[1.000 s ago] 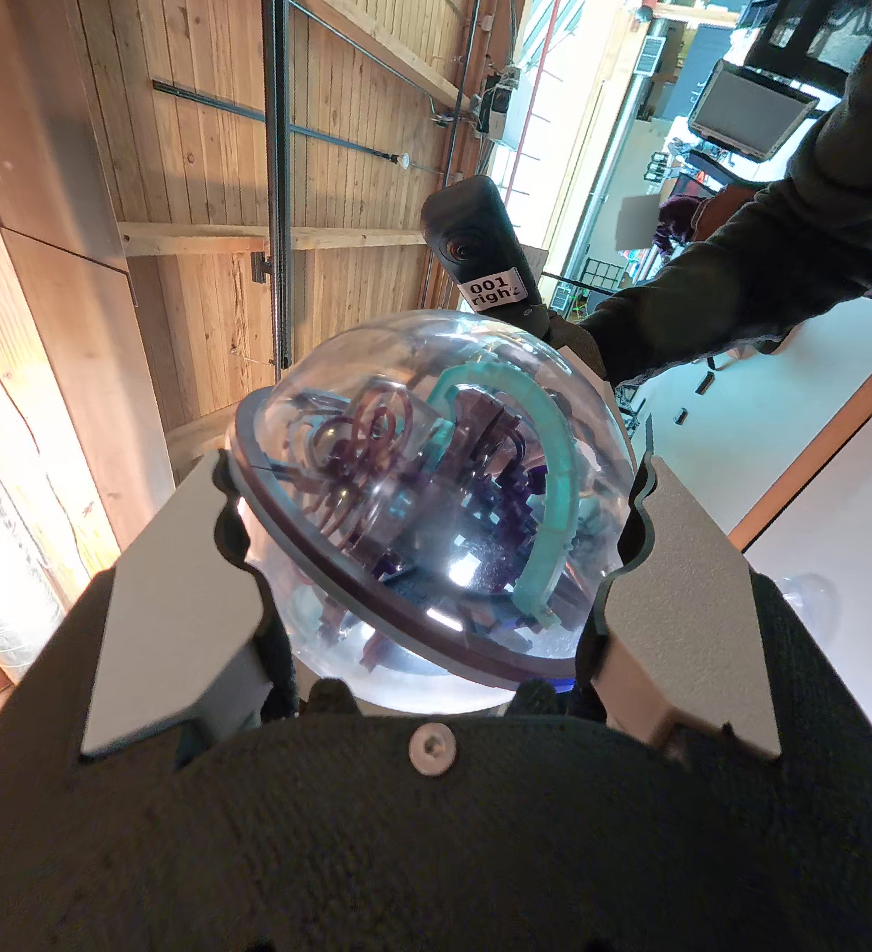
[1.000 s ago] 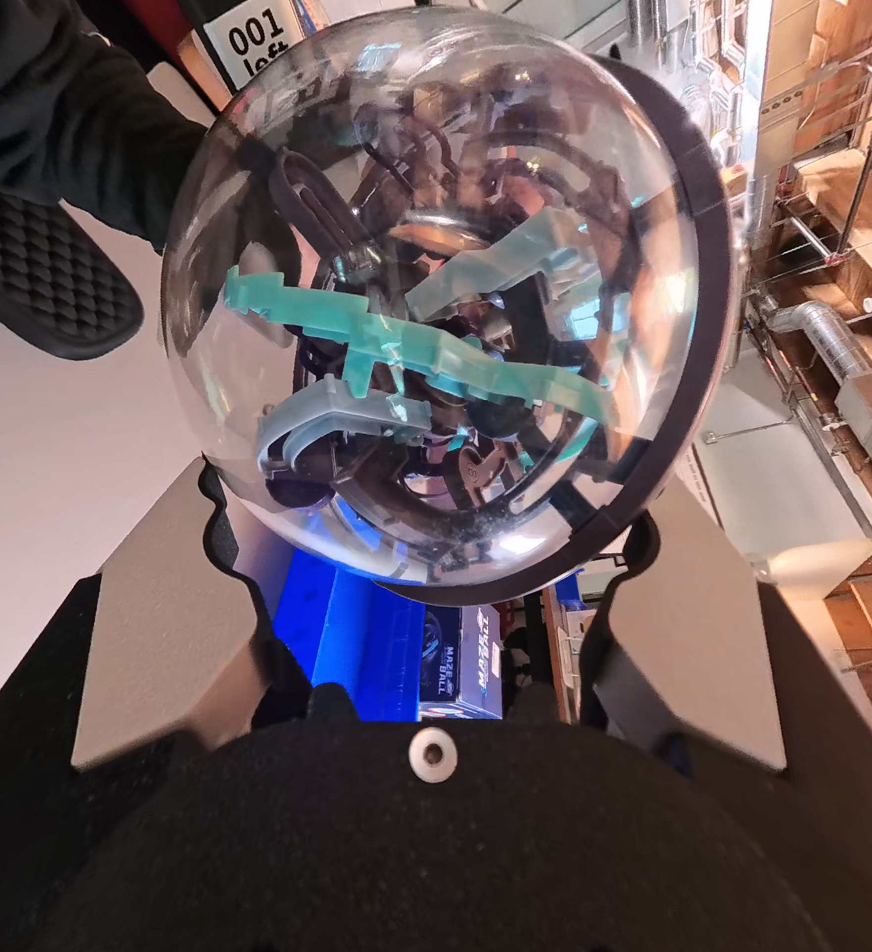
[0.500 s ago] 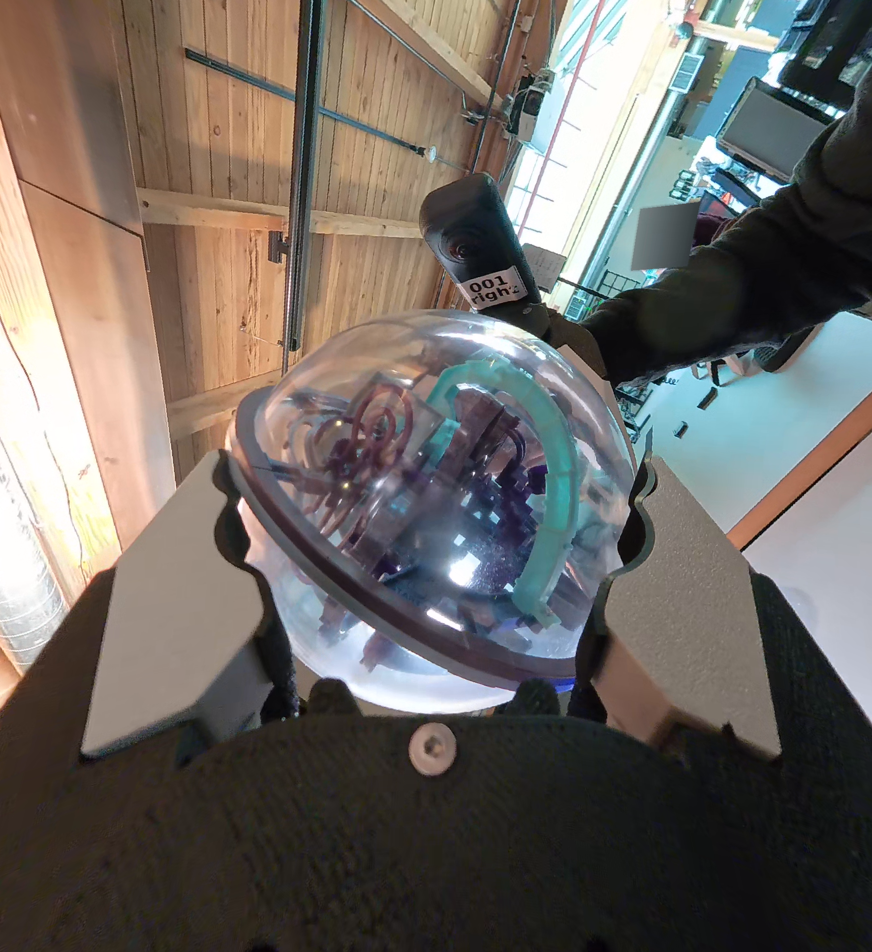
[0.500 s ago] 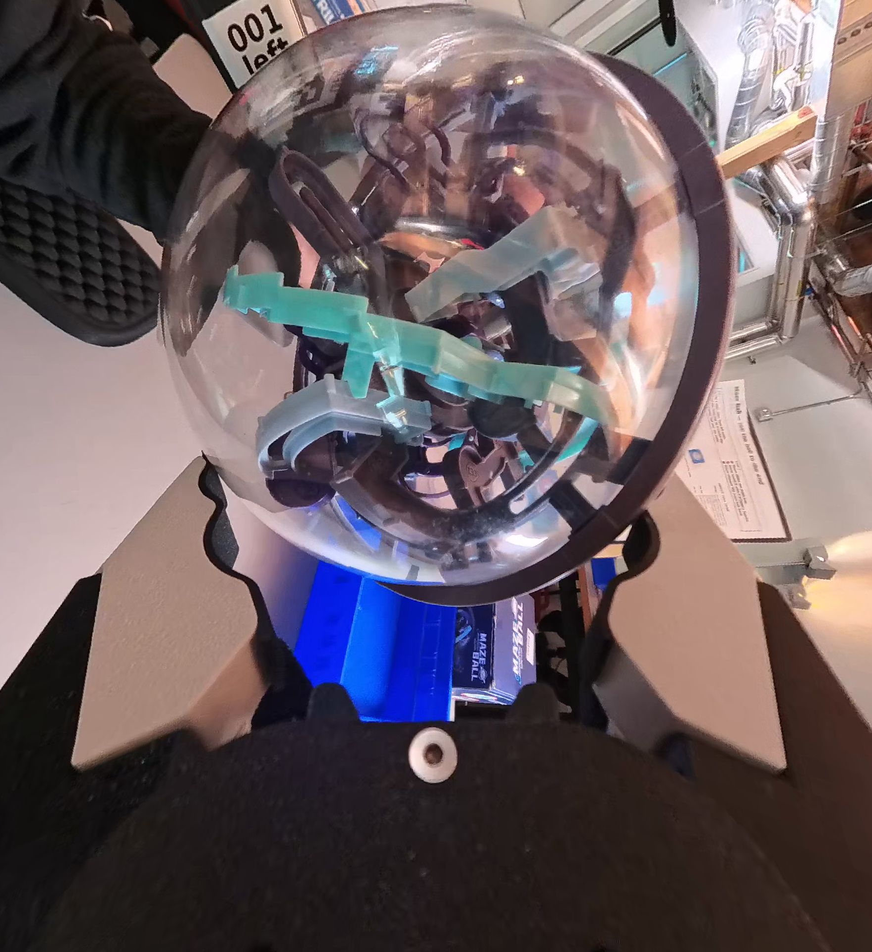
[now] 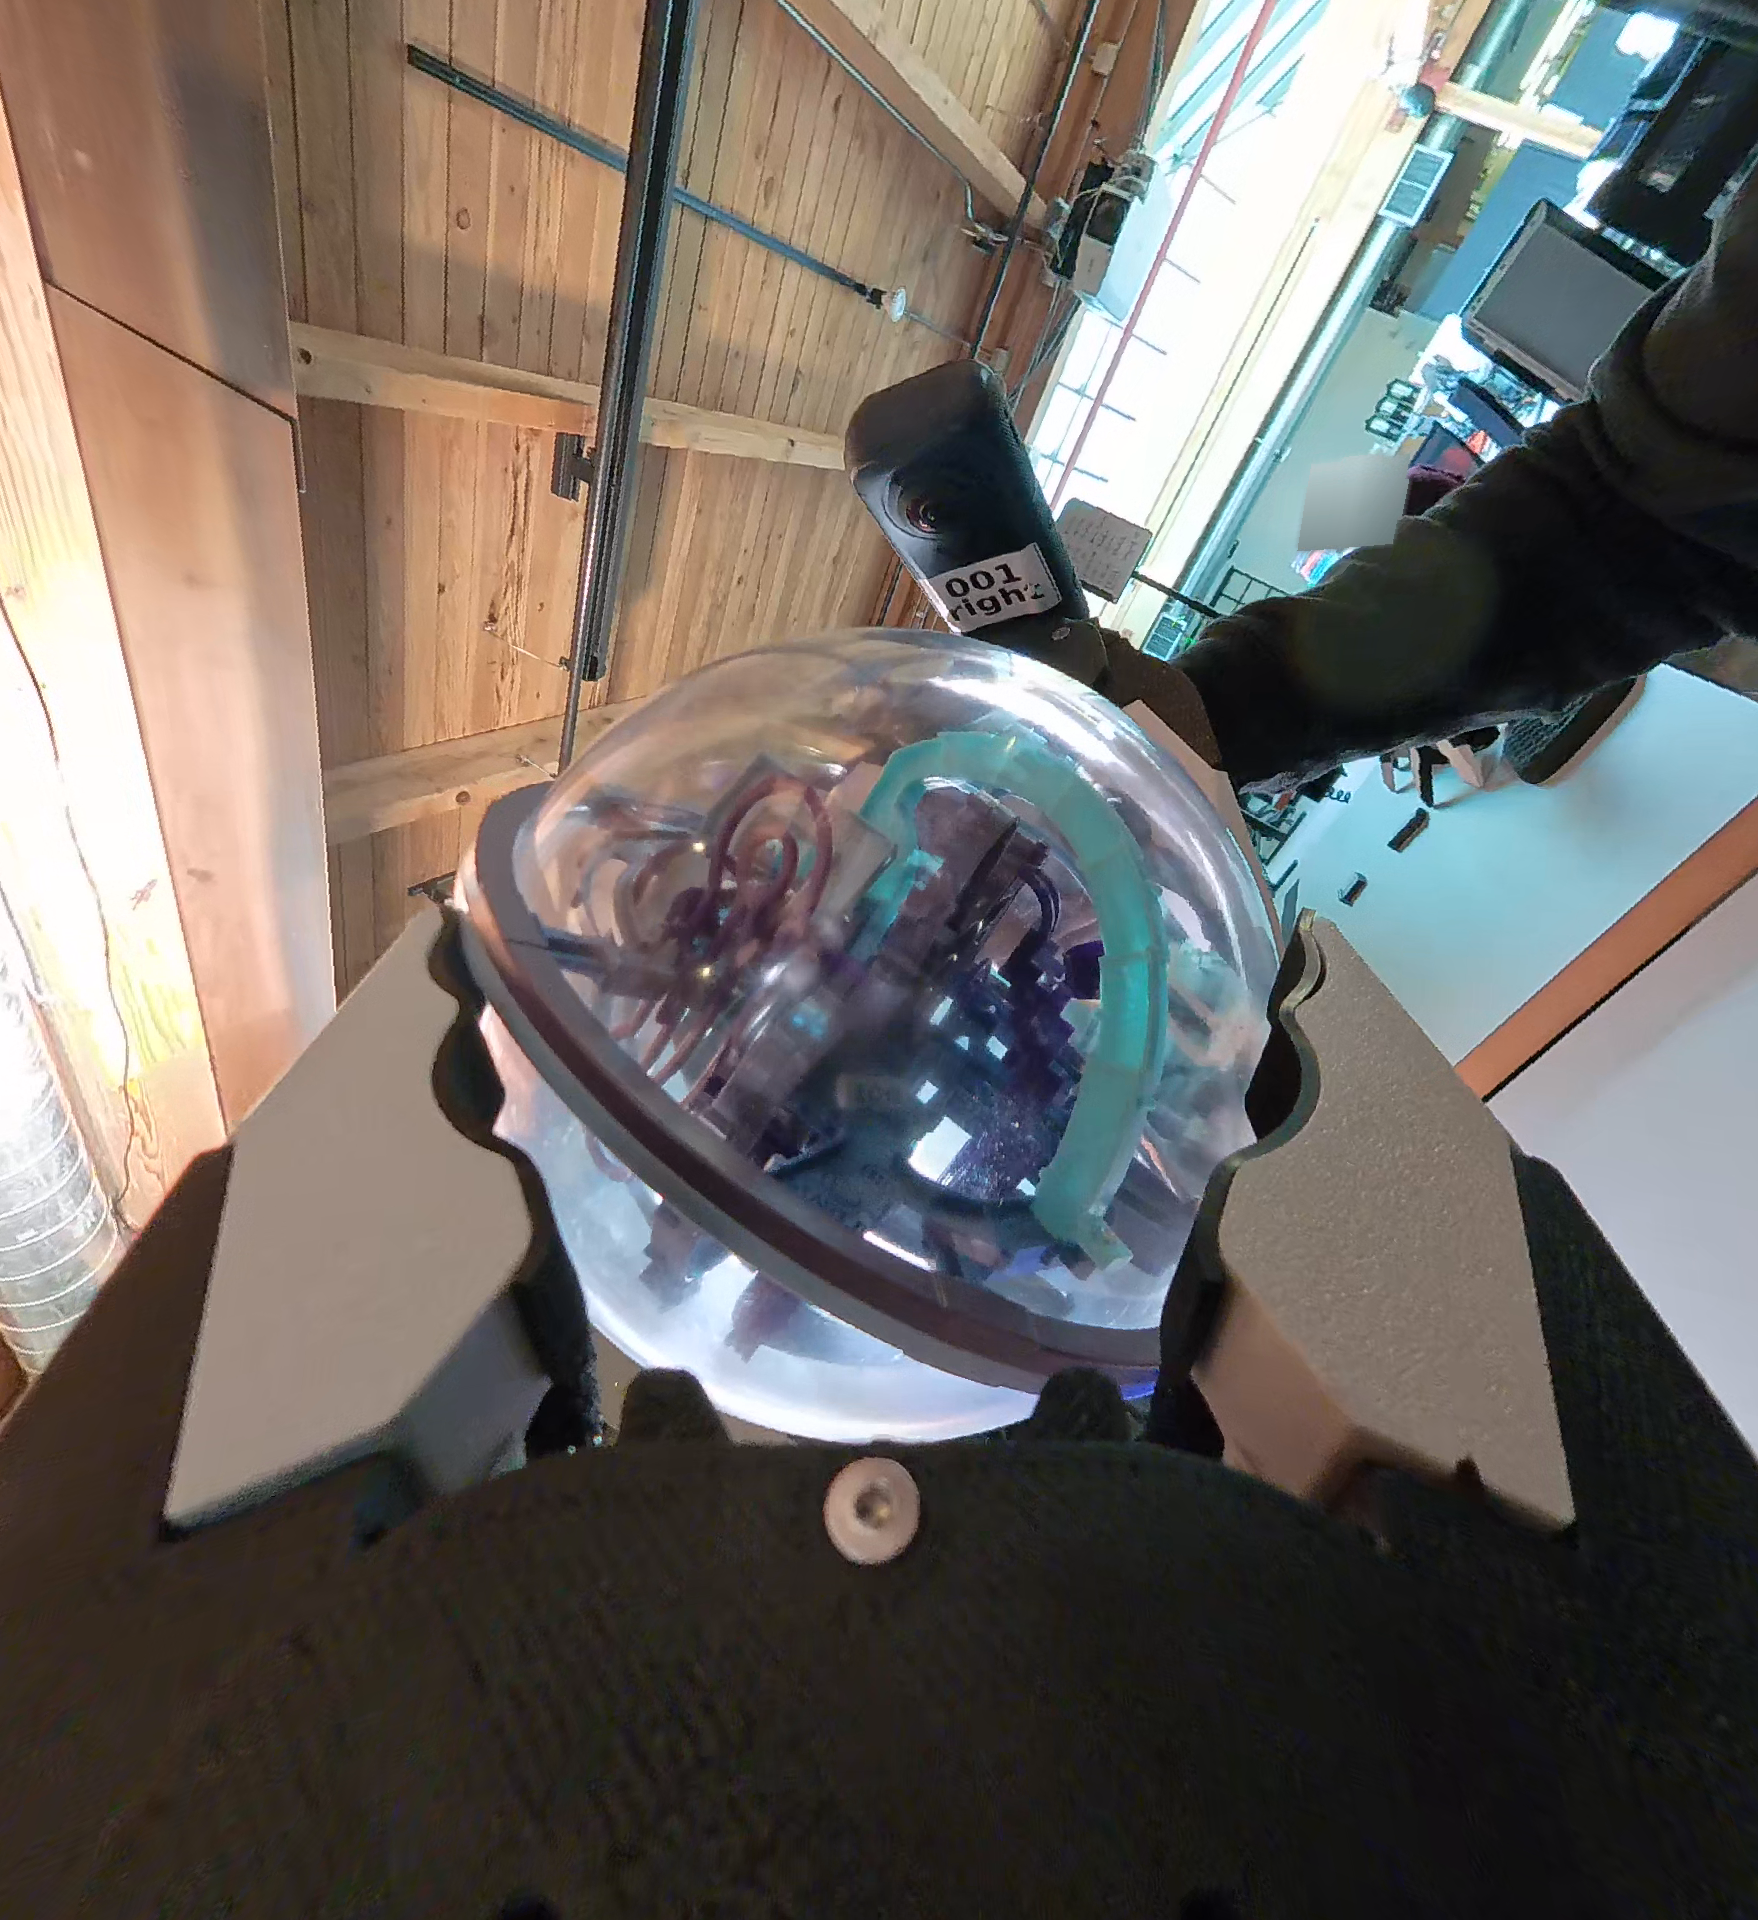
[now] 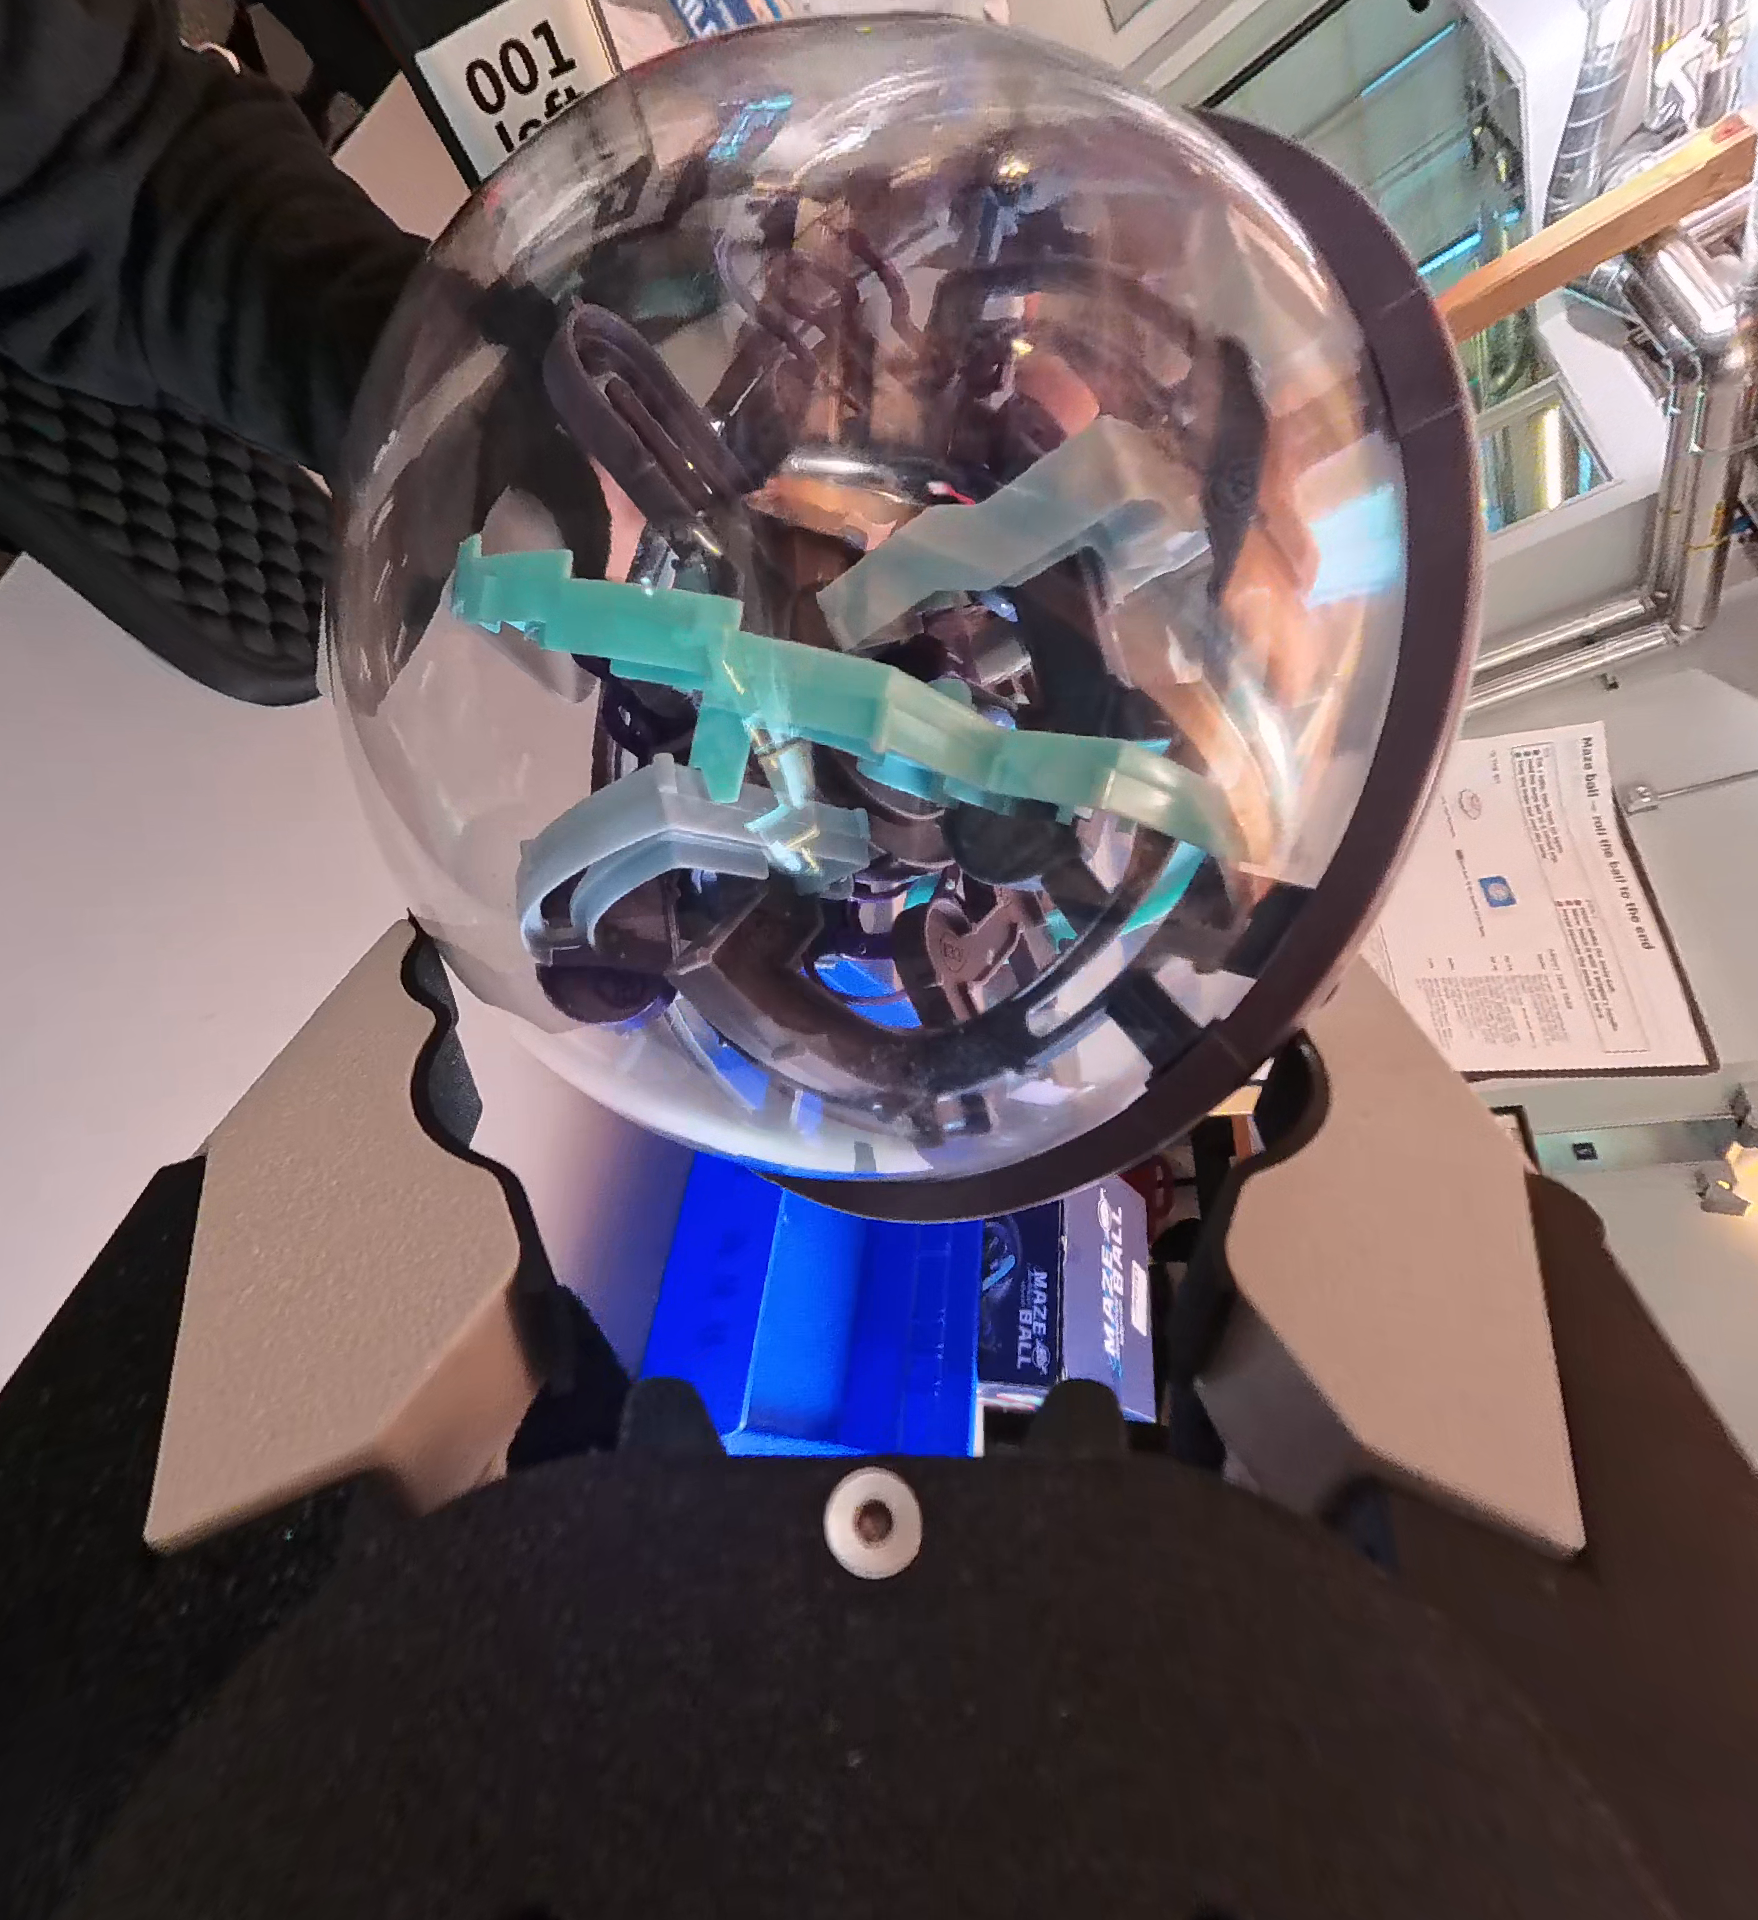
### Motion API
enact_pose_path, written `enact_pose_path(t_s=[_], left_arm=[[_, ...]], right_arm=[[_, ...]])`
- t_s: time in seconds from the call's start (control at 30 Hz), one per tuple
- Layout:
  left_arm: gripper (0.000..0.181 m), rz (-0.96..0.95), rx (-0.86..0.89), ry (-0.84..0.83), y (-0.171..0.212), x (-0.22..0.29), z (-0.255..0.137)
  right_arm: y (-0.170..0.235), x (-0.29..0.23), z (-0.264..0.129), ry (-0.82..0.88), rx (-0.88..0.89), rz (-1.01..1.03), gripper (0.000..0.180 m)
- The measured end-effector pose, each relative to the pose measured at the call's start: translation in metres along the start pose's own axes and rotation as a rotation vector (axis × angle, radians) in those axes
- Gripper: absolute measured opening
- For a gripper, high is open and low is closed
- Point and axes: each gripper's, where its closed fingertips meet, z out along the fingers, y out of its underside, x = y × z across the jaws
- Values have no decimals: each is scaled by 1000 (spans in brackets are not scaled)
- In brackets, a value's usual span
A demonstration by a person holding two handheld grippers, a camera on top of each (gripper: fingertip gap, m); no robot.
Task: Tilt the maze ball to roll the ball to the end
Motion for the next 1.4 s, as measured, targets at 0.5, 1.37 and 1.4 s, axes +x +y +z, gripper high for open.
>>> enact_pose_path(t_s=[0.5, 1.37, 1.4], left_arm=[[147, -59, -6, -14, 9, 6, -5], [146, -258, -69, -19, 34, 14, -14], [147, -269, -71, -20, 35, 15, -14]], right_arm=[[9, -8, 7, -38, -7, 52, 152], [33, -26, 23, -141, 29, 271, 152], [34, -26, 24, -146, 28, 281, 151]])
